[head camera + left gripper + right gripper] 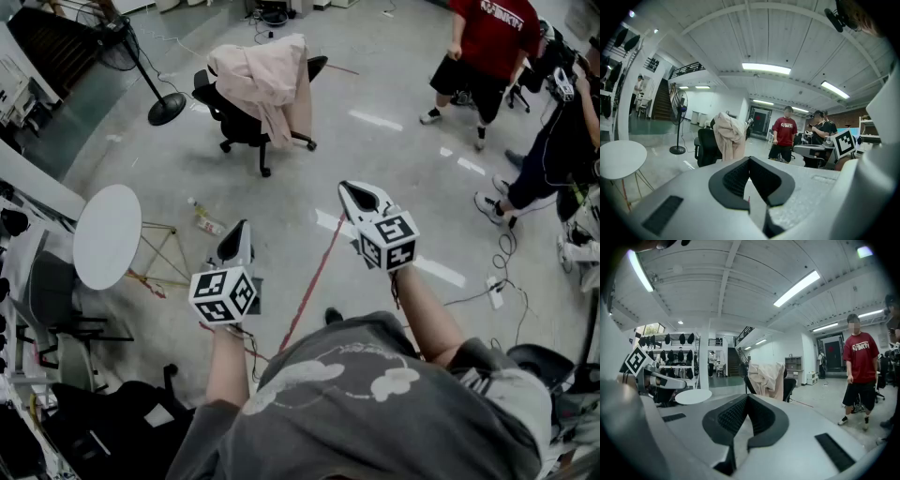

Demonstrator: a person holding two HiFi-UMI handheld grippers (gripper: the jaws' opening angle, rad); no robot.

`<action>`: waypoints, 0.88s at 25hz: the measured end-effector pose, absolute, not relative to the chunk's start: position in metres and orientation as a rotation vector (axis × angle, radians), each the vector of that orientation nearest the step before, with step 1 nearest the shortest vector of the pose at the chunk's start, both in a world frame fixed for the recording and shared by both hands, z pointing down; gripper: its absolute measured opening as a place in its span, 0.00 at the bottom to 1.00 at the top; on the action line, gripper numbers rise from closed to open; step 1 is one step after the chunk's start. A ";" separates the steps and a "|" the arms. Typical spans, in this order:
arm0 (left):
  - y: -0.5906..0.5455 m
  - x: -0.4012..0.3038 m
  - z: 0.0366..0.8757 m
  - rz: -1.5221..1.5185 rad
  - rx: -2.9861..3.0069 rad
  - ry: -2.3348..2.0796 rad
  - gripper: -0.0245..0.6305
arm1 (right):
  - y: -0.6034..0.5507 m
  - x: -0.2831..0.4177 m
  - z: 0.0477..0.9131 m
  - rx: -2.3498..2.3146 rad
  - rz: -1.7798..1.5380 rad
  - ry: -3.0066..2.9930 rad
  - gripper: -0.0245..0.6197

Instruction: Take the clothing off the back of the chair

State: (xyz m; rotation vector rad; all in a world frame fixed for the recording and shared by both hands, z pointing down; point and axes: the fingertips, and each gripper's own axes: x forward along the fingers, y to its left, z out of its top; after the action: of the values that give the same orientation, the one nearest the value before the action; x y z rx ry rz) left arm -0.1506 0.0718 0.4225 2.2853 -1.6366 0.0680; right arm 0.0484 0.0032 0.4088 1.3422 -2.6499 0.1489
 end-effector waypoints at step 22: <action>0.049 -0.137 0.422 0.083 2.234 -1.720 0.04 | -0.021 0.080 0.424 1.301 0.216 -2.760 0.03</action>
State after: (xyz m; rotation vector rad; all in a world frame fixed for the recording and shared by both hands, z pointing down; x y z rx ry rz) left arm -0.1369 0.0492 0.4223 2.2337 -1.7196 0.0834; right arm 0.0795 -0.0208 0.4243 1.3005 -2.7604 0.2158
